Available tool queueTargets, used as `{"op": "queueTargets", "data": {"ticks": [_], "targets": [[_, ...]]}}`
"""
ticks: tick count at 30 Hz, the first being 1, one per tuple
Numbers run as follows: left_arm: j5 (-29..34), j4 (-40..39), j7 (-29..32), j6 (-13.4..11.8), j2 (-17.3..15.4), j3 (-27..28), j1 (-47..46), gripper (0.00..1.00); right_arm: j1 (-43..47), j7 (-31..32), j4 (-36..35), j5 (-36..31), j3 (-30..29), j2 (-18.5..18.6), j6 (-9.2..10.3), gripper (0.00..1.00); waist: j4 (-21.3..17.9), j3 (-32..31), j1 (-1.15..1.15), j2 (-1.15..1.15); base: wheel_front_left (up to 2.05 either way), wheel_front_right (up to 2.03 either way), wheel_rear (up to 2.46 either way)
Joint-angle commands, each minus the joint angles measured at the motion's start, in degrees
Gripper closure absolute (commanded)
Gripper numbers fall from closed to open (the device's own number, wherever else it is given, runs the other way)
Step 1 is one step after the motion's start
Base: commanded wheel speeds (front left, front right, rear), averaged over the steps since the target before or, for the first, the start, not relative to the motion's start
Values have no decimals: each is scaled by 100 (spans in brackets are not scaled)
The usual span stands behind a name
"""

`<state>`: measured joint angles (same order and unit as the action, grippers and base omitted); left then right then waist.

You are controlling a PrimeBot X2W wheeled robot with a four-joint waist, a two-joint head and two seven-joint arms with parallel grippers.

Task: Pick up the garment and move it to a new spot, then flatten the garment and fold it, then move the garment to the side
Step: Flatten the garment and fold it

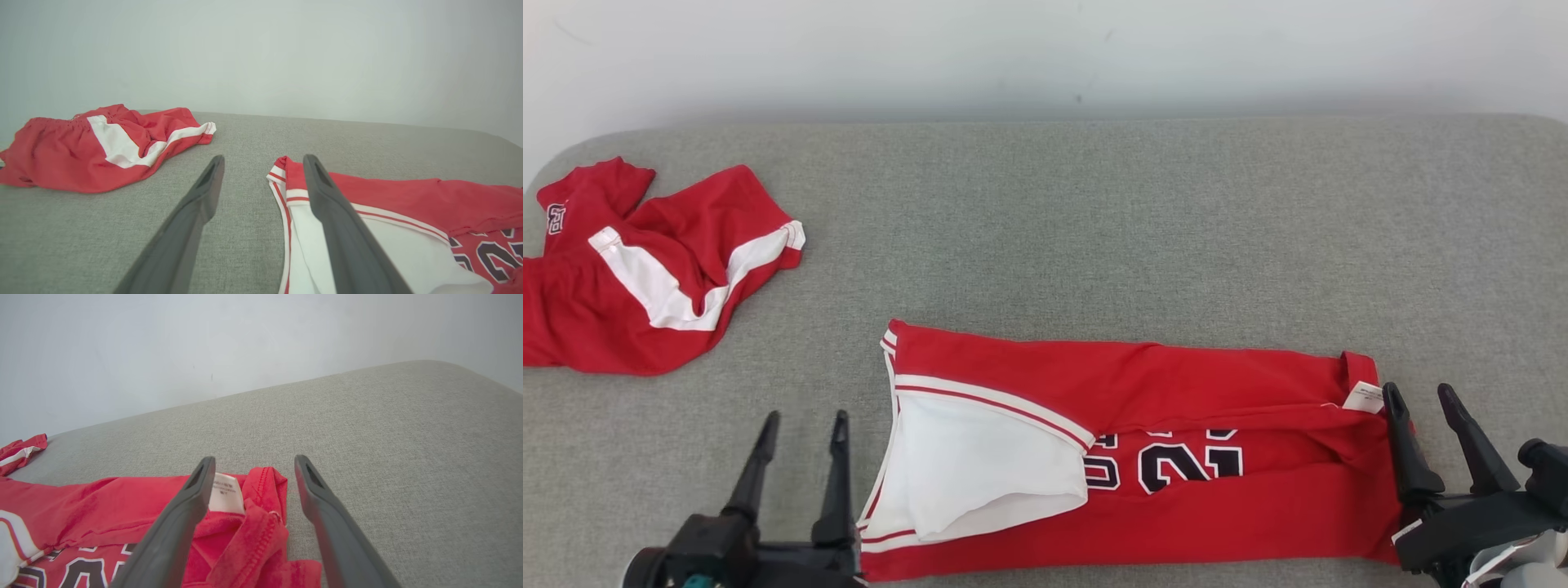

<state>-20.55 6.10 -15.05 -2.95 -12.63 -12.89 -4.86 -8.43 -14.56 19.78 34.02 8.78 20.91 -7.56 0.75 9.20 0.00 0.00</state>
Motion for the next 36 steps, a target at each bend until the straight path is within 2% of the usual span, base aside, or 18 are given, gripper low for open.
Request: {"op": "queueTargets", "data": {"ticks": [1, 5, 9, 21, 22, 24, 30, 36], "targets": [[46, -26, -17, 20, 33, 52, 86, 0, 32, 14, -15, 26, -13, 29, 17, 0, 12, -9, 0, 0, 0, 0, 0], [477, -148, -17, 85, 200, 568, 273, 0, -88, 262, 108, -47, -59, 30, 17, 0, 48, -38, 0, 0, 0, 0, 0], [750, -192, -17, 256, 350, 990, 349, 0, -259, 642, 469, -18, -148, -82, 17, 0, 95, -49, 0, 0, 0, 0, 0], [1241, -114, -17, 657, 778, 1460, 448, 0, -548, 1291, 1638, -4, -27, -365, 17, 0, 254, -54, 0, 0, 0, 0, 0], [1276, -106, -17, 690, 794, 1478, 450, 0, -529, 1320, 1675, 24, 35, -390, 16, 19, 259, -56, 0, 0, 0, 0, 0], [1314, -94, -17, 716, 825, 1524, 461, 0, -511, 1329, 1694, 73, 140, -428, 16, 98, 255, -66, 0, 0, 0, 0, 0], [1399, -70, -17, 790, 893, 1622, 473, 0, -618, 1179, 1738, 186, 243, -337, 17, 100, 190, -112, 0, 0, 0, 0, 0], [1467, -22, -17, 856, 935, 1619, 453, 0, -818, 973, 1975, 265, -80, 141, 17, 100, 145, -189, 0, 0, 0, 0, 0]]}}
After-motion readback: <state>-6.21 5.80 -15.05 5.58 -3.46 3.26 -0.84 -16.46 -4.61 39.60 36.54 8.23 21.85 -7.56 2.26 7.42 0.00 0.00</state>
